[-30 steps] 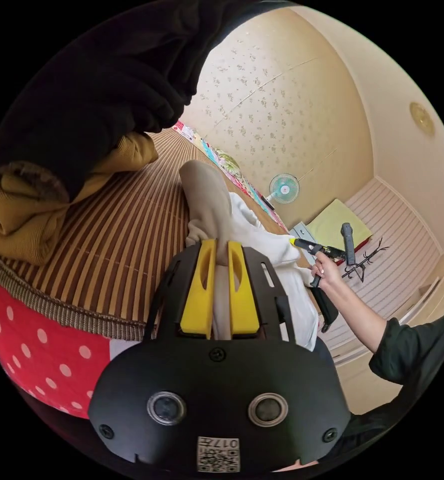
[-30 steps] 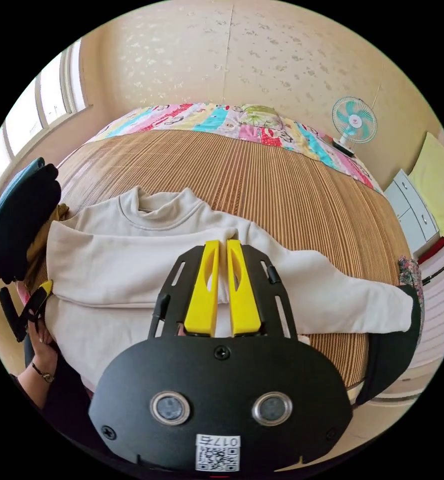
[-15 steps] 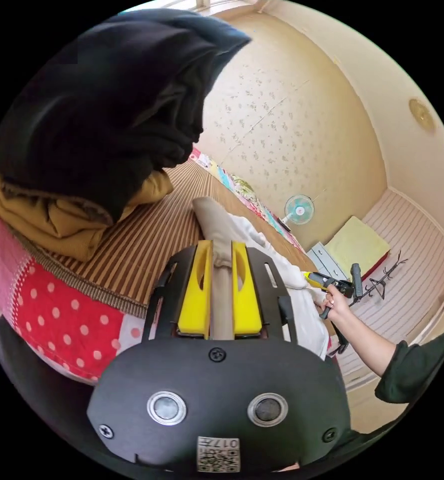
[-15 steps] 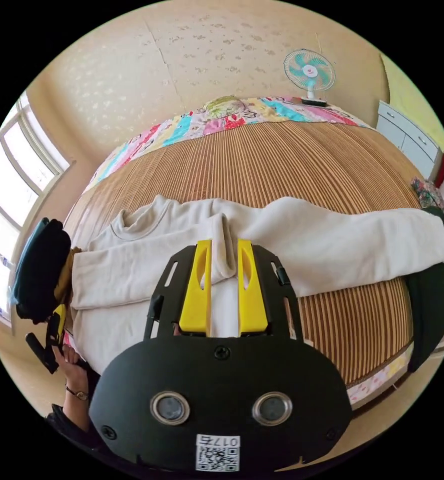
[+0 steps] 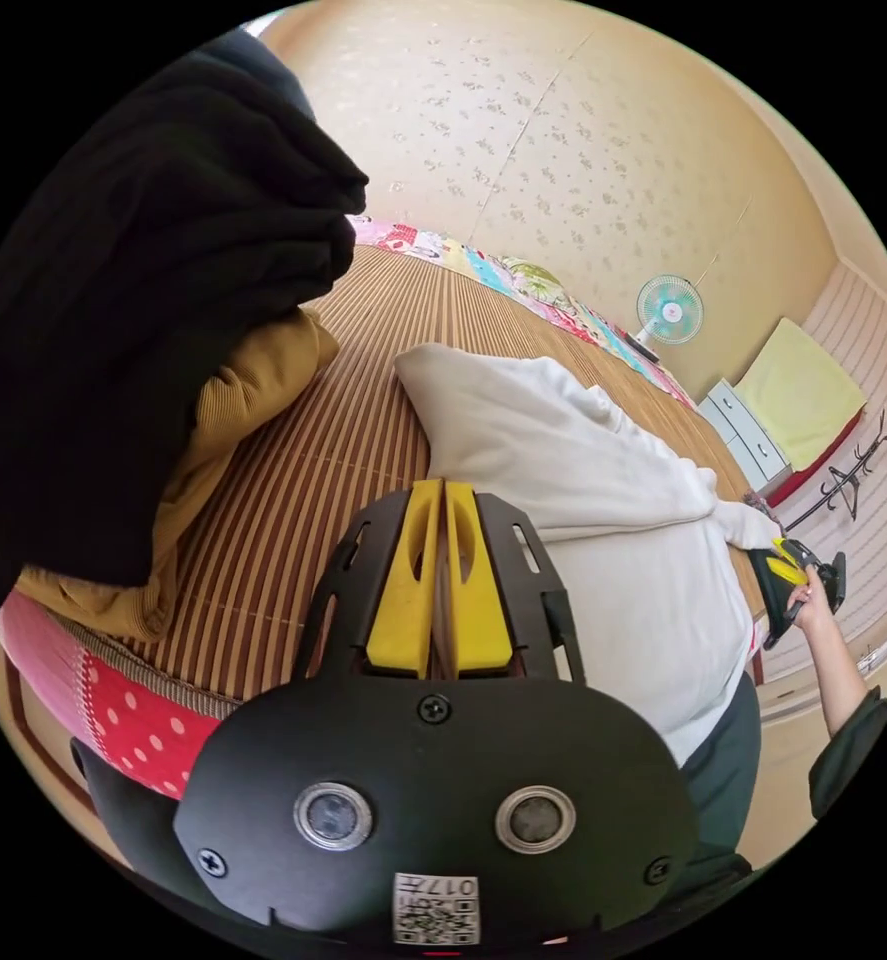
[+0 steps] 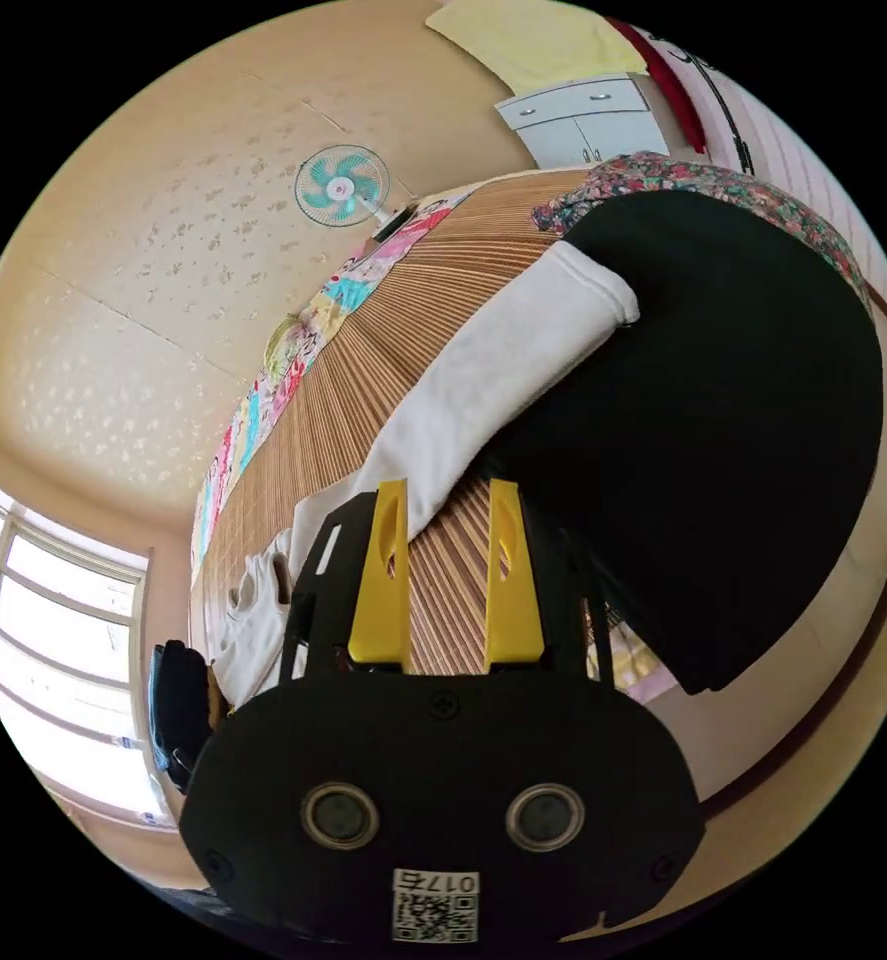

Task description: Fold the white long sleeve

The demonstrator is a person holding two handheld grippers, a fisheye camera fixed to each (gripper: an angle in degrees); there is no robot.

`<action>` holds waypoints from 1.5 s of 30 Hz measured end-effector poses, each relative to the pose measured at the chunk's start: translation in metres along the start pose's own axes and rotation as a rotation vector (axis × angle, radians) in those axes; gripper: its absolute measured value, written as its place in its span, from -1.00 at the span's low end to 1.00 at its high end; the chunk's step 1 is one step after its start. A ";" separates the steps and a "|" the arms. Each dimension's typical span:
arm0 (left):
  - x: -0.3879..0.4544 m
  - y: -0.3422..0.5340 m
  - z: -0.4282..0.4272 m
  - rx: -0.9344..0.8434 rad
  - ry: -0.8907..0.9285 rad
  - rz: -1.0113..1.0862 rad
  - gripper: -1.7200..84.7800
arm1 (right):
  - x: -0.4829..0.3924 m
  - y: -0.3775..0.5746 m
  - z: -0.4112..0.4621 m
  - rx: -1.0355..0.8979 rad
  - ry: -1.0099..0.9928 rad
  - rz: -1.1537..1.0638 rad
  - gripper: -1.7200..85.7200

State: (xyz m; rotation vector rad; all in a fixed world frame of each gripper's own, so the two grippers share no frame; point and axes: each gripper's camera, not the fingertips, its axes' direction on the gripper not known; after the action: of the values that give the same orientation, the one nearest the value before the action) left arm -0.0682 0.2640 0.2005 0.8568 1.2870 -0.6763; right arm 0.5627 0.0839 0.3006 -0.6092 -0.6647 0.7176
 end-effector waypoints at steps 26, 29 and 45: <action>0.057 -0.005 -0.004 0.009 -0.013 0.009 -0.98 | -0.312 0.132 -0.005 0.136 -0.449 -0.879 -0.89; 0.075 -0.011 -0.011 0.009 -0.011 0.008 -0.98 | -0.366 0.228 0.052 0.000 -0.560 -0.979 -0.89; 0.220 -0.063 -0.075 0.018 0.020 -0.001 -0.98 | -0.318 0.350 0.165 -0.350 -0.330 -0.825 -0.91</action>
State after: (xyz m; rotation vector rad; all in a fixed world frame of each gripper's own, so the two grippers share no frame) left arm -0.1223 0.3017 -0.0312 0.8799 1.3010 -0.6829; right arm 0.1257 0.1016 0.0568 -0.4720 -1.2610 -0.0840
